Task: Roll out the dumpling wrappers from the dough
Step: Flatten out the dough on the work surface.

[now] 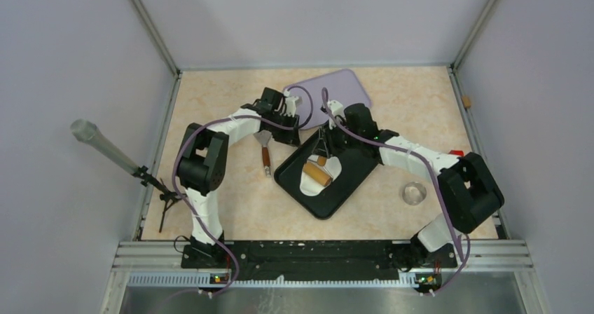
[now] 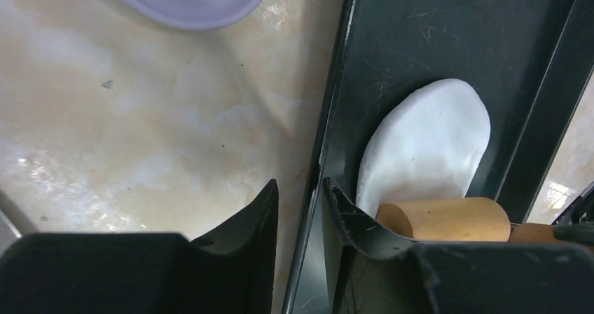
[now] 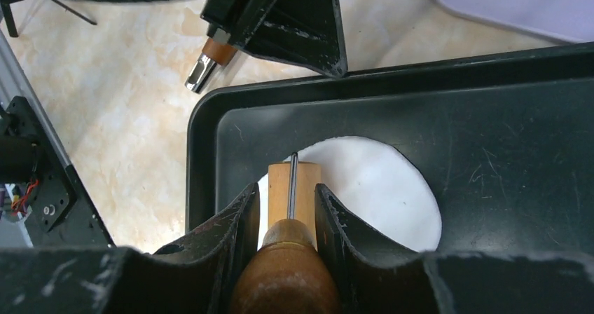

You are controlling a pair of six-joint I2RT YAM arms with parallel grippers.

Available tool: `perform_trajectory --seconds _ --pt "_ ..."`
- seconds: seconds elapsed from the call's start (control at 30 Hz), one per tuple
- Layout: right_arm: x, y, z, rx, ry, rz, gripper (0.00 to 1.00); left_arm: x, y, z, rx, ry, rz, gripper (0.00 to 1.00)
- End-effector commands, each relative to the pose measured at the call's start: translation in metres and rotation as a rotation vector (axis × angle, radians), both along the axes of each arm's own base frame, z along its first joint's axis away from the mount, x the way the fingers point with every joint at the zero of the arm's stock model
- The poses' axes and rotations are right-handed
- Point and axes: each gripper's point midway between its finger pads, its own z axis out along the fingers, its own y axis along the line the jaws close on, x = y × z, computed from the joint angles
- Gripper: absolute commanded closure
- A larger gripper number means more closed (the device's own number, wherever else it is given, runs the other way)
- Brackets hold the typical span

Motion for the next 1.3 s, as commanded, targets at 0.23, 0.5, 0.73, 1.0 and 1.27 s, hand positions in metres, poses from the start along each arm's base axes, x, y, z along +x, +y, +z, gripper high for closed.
perform_trajectory --seconds 0.23,0.5,0.73,1.0,1.27 --pt "-0.007 0.017 -0.004 -0.019 -0.058 0.066 1.0 -0.007 -0.014 -0.012 0.02 0.02 -0.072 0.65" --pt "-0.004 0.017 0.031 -0.004 -0.131 0.075 1.0 -0.005 -0.009 -0.03 0.085 0.037 -0.044 0.77" --pt "0.016 0.022 0.046 0.013 -0.195 0.022 1.0 0.003 0.002 -0.045 0.175 0.039 0.03 1.0" --pt "0.03 0.03 0.044 0.025 -0.21 0.003 1.0 0.004 0.008 -0.051 0.205 0.039 0.063 1.0" --pt "0.014 0.023 0.002 -0.092 -0.135 0.095 1.0 0.006 0.01 -0.052 0.215 0.035 0.075 1.0"
